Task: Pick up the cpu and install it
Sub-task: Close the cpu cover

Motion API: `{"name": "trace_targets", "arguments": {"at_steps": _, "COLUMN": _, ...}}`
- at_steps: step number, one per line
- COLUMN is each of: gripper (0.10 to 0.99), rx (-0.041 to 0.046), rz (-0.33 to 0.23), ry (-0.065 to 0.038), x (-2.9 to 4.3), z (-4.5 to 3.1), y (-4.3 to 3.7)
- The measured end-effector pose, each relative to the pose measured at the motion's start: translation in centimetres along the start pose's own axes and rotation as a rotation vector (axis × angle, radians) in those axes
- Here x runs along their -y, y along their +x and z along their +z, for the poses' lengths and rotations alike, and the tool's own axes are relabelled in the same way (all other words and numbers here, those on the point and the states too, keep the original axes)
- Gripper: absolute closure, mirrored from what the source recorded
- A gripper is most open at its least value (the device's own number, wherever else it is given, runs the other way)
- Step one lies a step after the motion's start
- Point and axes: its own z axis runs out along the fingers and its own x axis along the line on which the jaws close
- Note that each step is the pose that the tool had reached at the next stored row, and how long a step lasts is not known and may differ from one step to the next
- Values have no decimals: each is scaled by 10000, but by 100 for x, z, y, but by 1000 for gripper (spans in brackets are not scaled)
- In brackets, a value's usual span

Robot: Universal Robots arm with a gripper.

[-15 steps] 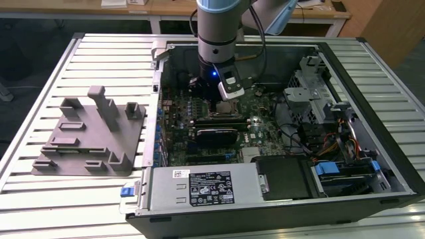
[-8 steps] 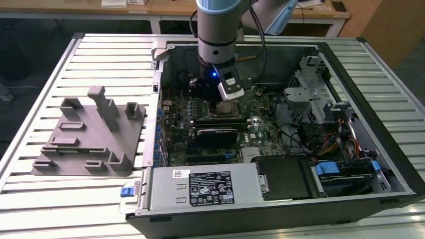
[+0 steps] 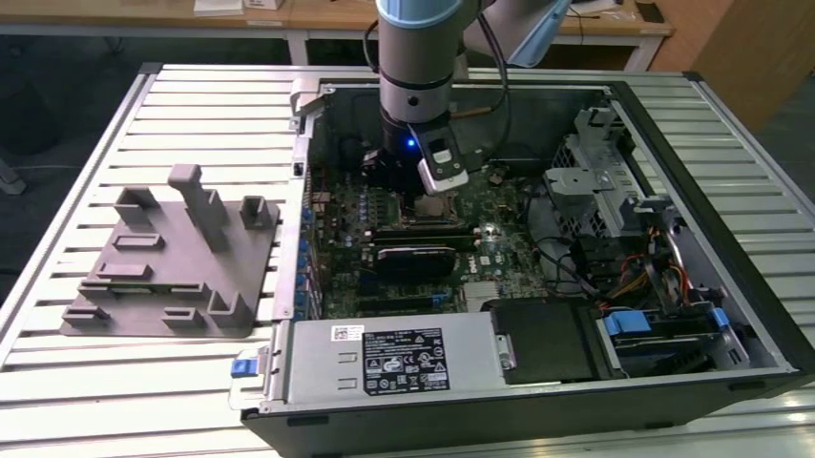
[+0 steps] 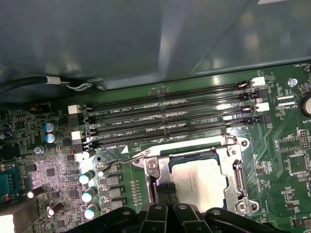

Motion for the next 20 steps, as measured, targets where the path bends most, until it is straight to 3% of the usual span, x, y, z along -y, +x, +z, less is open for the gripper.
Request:
{"name": "trace_targets", "arguments": {"at_steps": 5, "gripper": 980, "rx": 7, "rz": 0, "ry": -17, "x": -3, "z": -16, "y": -2}}
{"name": "trace_targets", "arguments": {"at_steps": 13, "gripper": 980, "rx": 3, "rz": 0, "ry": -6, "x": -8, "z": -194, "y": -3}}
{"name": "trace_targets", "arguments": {"at_steps": 16, "gripper": 980, "rx": 4, "rz": -2, "ry": -9, "x": -9, "z": -201, "y": -8}}
{"name": "trace_targets", "arguments": {"at_steps": 20, "gripper": 980, "rx": 0, "rz": 1, "ry": -6, "x": -26, "z": -199, "y": -114}}
